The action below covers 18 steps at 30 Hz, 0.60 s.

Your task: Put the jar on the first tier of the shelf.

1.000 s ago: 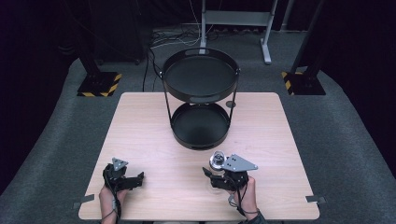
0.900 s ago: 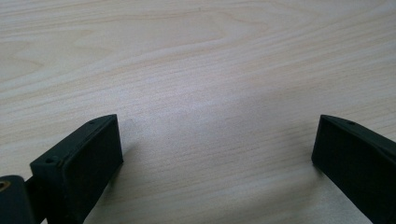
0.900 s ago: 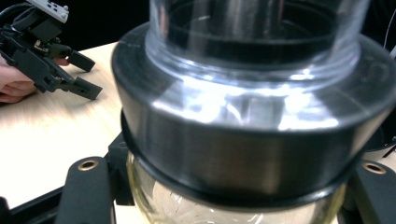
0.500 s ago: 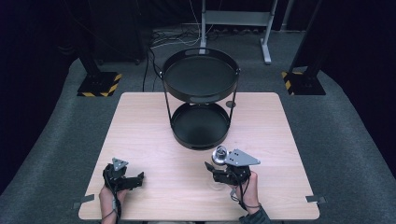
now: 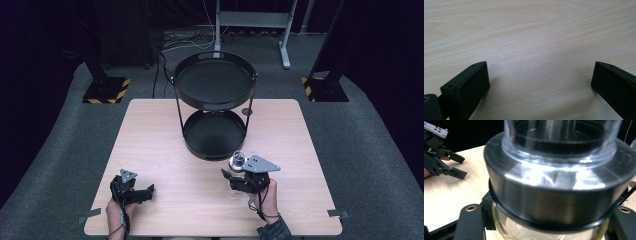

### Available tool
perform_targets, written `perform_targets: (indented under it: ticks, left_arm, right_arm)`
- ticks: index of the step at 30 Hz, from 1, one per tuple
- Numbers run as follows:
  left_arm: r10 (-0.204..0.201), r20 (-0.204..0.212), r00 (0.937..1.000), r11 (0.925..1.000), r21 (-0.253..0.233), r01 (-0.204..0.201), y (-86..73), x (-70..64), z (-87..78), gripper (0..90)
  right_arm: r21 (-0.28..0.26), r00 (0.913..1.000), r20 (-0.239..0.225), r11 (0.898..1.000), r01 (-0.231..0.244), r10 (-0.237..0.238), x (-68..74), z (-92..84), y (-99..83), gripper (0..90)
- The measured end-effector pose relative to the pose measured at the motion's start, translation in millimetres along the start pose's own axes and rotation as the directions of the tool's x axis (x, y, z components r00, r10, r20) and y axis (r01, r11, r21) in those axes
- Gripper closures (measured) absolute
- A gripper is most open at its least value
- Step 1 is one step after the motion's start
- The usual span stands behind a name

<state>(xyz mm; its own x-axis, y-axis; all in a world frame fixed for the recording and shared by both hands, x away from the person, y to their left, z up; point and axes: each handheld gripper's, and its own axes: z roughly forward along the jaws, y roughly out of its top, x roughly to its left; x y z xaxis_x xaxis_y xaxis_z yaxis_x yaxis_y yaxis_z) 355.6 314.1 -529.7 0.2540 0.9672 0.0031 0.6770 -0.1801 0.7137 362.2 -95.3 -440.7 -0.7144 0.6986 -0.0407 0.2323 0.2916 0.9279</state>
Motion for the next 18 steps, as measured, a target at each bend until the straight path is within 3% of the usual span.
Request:
perform_targets:
  ticks: [18]
  left_arm:
    - [0.0,0.0,1.0,1.0,0.0,0.0,0.0,0.0,0.0,1.4]
  right_arm:
    - [-0.01,0.9999,-0.01,1.0,-0.005,0.005,-10.9,9.1,8.5,31.0]
